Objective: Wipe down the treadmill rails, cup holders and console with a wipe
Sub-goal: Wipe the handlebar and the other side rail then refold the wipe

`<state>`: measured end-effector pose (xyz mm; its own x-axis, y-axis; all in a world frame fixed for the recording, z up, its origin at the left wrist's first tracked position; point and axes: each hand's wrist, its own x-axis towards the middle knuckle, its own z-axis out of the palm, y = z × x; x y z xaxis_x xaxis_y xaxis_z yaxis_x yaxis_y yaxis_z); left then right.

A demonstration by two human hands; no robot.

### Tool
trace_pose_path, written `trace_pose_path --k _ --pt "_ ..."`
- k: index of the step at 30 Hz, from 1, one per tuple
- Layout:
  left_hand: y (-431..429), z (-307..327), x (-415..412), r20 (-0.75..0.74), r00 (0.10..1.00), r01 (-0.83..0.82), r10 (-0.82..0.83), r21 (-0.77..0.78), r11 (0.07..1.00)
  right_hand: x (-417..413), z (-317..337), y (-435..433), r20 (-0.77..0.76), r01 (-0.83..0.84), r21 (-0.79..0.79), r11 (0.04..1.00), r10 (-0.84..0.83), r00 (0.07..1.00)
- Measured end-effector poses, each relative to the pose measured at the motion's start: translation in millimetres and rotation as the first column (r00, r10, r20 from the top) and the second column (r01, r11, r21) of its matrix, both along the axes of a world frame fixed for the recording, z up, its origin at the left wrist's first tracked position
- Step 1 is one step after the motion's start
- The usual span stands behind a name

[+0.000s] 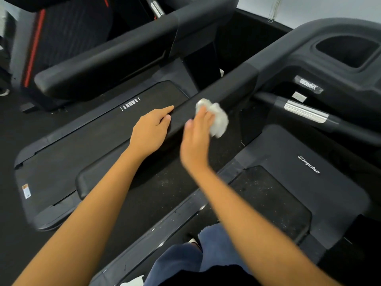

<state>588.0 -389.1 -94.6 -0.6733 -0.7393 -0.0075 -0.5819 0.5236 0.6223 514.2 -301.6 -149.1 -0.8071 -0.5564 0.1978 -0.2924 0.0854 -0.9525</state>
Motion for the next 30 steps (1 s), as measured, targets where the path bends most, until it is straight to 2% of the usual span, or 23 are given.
trace_pose_path --k 3,6,8,9,10,12,14,17,18,20,21,24,27,29,30 --pt "3 2 -1 0.018 1.0 0.002 -0.001 -0.028 1.0 -64 20 -12 0.098 0.142 0.028 0.99 -0.144 0.985" --pt "3 2 -2 0.008 1.0 -0.012 0.012 -0.019 1.0 -15 9 -13 0.196 0.179 0.069 0.981 -0.19 0.962" --pt "2 1 -2 0.007 1.0 -0.007 0.007 -0.023 1.0 63 -4 2 0.293 0.092 0.018 0.996 -0.094 0.952" --pt "2 1 -2 0.007 1.0 0.0 0.0 -0.031 1.0 97 -10 12 0.346 -0.011 -0.021 1.0 0.018 0.938" --pt "2 1 -2 0.007 1.0 0.007 -0.007 -0.036 0.999 119 -15 20 0.418 -0.107 -0.05 0.993 0.118 0.901" --pt "2 2 -1 0.004 1.0 0.011 -0.011 -0.041 0.999 124 -24 19 0.501 -0.174 -0.075 0.982 0.187 0.845" --pt "2 2 0 0.002 1.0 0.003 -0.003 -0.039 0.999 89 -28 8 0.551 -0.052 -0.08 0.995 0.087 0.83" --pt "3 3 0 0.008 1.0 0.002 -0.002 -0.054 0.999 -4 -22 -8 0.574 0.211 0.043 0.976 -0.197 0.795" --pt "4 3 0 0.015 1.0 0.004 -0.003 -0.059 0.998 -36 -20 -11 0.609 0.311 0.041 0.95 -0.27 0.746" --pt "4 3 -1 0.019 1.0 -0.001 0.002 -0.064 0.998 -73 -14 -16 0.631 0.426 -0.015 0.905 -0.322 0.706" --pt "4 3 -2 0.019 1.0 -0.003 0.005 -0.063 0.998 -69 -13 -20 0.623 0.427 -0.003 0.904 -0.332 0.708" --pt "4 2 -3 0.014 1.0 0.002 -0.001 -0.068 0.998 20 -12 -23 0.569 0.313 -0.01 0.95 -0.252 0.783" --pt "4 2 -2 0.013 1.0 0.011 -0.01 -0.08 0.997 124 -11 6 0.538 0.046 -0.172 0.984 0.055 0.841" --pt "5 3 -2 0.009 1.0 0.011 -0.01 -0.084 0.996 125 -28 9 0.549 -0.019 -0.174 0.985 0.113 0.828" --pt "5 3 -1 0.007 1.0 0.009 -0.009 -0.083 0.997 104 -35 4 0.555 0.013 -0.138 0.99 0.066 0.829"
